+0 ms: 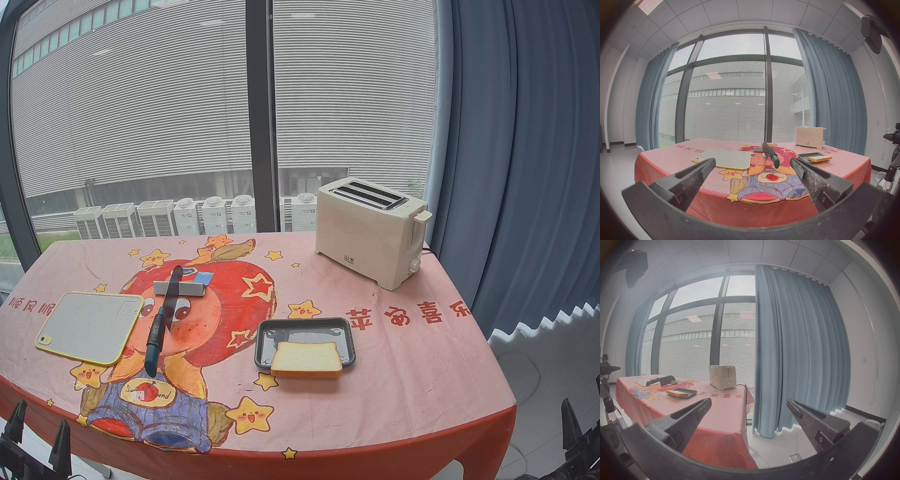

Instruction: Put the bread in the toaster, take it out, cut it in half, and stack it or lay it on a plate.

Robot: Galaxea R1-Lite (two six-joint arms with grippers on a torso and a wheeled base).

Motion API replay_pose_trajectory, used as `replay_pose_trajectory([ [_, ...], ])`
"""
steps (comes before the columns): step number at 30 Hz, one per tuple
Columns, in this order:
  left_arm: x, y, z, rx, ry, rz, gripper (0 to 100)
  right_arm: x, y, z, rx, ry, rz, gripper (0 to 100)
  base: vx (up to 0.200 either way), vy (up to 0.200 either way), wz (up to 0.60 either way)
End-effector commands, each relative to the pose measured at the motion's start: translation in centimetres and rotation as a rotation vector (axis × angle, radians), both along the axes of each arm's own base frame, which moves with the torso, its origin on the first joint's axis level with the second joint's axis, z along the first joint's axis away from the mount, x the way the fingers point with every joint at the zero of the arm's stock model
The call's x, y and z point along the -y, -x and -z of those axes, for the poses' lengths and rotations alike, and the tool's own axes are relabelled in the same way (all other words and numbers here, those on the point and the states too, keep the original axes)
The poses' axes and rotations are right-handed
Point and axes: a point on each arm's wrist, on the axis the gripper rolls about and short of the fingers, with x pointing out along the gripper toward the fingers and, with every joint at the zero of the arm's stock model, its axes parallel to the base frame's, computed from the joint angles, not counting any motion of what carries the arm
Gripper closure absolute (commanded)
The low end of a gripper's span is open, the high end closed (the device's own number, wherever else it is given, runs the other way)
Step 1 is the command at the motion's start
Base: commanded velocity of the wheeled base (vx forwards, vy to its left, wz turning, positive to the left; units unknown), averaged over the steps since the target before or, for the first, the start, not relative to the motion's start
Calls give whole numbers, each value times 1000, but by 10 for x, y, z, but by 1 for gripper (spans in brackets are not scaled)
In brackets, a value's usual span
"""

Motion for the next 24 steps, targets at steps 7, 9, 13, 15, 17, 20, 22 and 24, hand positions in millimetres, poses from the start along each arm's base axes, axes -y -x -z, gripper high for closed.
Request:
replay_pose_trajectory([
  [7, 0, 0, 4, -4, 1, 0, 0, 0, 0, 5, 1, 12, -1, 0, 0, 0, 0],
  [9, 0, 0, 4, -4, 1, 0, 0, 0, 0, 5, 1, 12, -1, 0, 0, 0, 0],
  [13, 0, 0, 4, -4, 1, 0, 0, 0, 0, 5, 1, 16, -1, 0, 0, 0, 0],
  [15, 0, 0, 4, -4, 1, 0, 0, 0, 0, 5, -1, 16, -2, 0, 0, 0, 0],
  [17, 0, 0, 4, -4, 1, 0, 0, 0, 0, 5, -1, 16, -2, 0, 0, 0, 0],
  [20, 0, 0, 4, -4, 1, 0, 0, 0, 0, 5, -1, 16, -2, 0, 0, 0, 0],
  [22, 0, 0, 4, -4, 1, 0, 0, 0, 0, 5, -1, 16, -2, 0, 0, 0, 0],
  [24, 0, 0, 4, -4, 1, 0, 0, 0, 0, 5, -1, 18, -2, 0, 0, 0, 0],
])
